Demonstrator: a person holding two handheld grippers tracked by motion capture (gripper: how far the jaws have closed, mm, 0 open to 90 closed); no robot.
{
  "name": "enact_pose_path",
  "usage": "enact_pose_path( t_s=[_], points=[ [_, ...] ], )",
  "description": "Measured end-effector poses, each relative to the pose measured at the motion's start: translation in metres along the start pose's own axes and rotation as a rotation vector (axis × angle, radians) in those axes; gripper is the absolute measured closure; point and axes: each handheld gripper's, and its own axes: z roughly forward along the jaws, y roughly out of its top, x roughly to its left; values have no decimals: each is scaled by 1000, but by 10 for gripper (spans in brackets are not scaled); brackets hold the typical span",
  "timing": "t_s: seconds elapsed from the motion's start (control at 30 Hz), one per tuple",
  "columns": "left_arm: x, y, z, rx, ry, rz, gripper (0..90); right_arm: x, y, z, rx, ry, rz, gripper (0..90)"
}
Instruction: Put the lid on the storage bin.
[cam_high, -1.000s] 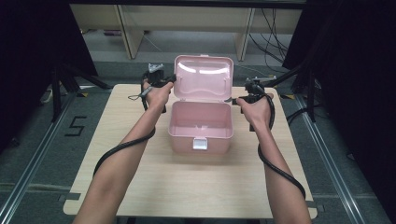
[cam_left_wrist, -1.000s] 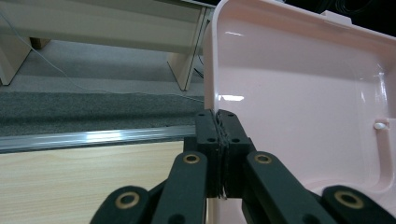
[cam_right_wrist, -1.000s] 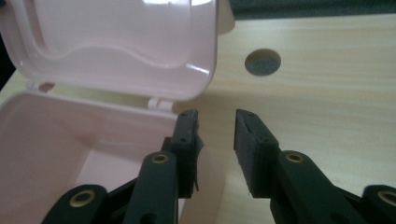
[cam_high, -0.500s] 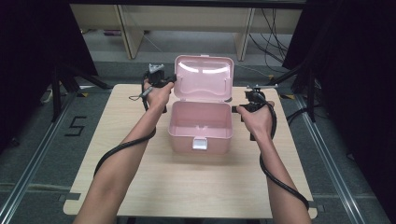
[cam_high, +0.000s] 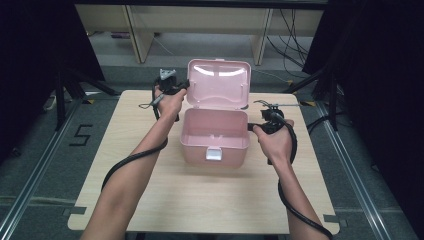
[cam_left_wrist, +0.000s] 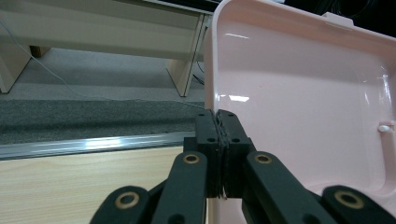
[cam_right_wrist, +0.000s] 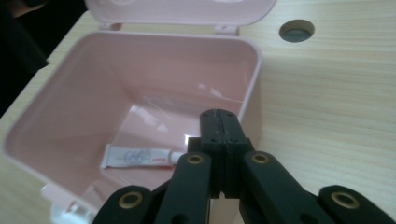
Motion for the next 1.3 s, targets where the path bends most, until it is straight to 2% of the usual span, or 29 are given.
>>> enact_pose_path(
  t_s=[0.03, 0.07, 0.13, 0.17, 0.2, 0.3, 0.33, 0.4, 0.43, 0.47, 0.5, 0.57, 0.6, 0.67, 0.7, 0.83, 0.9, 0.93, 0.97, 1.03, 1.07, 1.1, 1.17, 1.2, 1.23, 1.3],
  points=[
    [0, 0, 0, 0, 0, 1, 885, 1, -3, -2, -9, 19, -28, 900],
    [0, 0, 0, 0, 0, 0, 885, 9, -6, -7, 15, 29, 25, 900],
    [0, 0, 0, 0, 0, 1, 884, 17, -14, -12, 19, 60, -55, 900],
    [0, 0, 0, -1, 0, -1, 884, 21, -16, -14, 35, 69, -49, 900],
    [0, 0, 0, -1, 0, 0, 885, 25, -20, -16, 40, 98, -61, 900],
    [0, -1, 0, -6, -1, 6, 885, 33, -29, -16, 77, 81, -83, 900],
    [0, -1, 0, -8, -2, 8, 884, 34, -33, -15, 71, 92, -107, 900],
    [1, -2, -1, -15, -7, 9, 884, 39, -39, -15, 87, 102, -104, 900],
    [1, -3, -1, -21, -10, 8, 884, 38, -41, -14, 87, 117, -154, 900],
    [1, -3, -1, -25, -10, 9, 884, 40, -44, -14, 80, 116, -159, 900],
    [1, -3, -1, -28, -14, 11, 884, 42, -47, -13, 100, 119, -164, 900],
    [1, -4, -1, -33, -17, 10, 884, 45, -54, -11, 94, 149, -166, 900],
    [1, -4, -2, -34, -17, 11, 884, 48, -57, -11, 118, 115, -176, 900],
    [1, -4, -2, -37, -18, 11, 884, 48, -60, -7, 121, 124, -188, 900],
    [1, -4, -2, -37, -19, 12, 883, 49, -62, -6, 121, 108, -188, 900],
    [1, -4, -3, -41, -23, 15, 883, 49, -66, 3, 134, 101, -203, 900],
    [1, -5, -3, -43, -26, 15, 883, 51, -67, 5, 170, 84, -161, 900],
    [2, -5, -4, -43, -26, 17, 883, 52, -69, 7, 168, 78, -145, 900],
    [2, -5, -4, -43, -27, 17, 883, 50, -69, 8, 178, 76, -162, 900],
    [2, -5, -4, -44, -33, 18, 883, 52, -70, 10, 176, 72, -132, 900],
    [1, -5, -4, -45, -34, 19, 883, 50, -69, 11, 179, 68, -159, 900],
    [1, -5, -4, -47, -36, 22, 883, 49, -70, 13, 169, 65, -164, 900],
    [0, -5, -5, -49, -37, 25, 883, 49, -69, 13, 171, 59, -156, 900],
    [0, -5, -5, -50, -40, 24, 883, 51, -70, 13, 171, 58, -130, 900],
    [0, -5, -5, -52, -43, 25, 883, 49, -69, 14, 164, 55, -153, 900],
    [-1, -6, -5, -52, -45, 26, 883, 48, -68, 14, 155, 39, -154, 900]
  ],
)
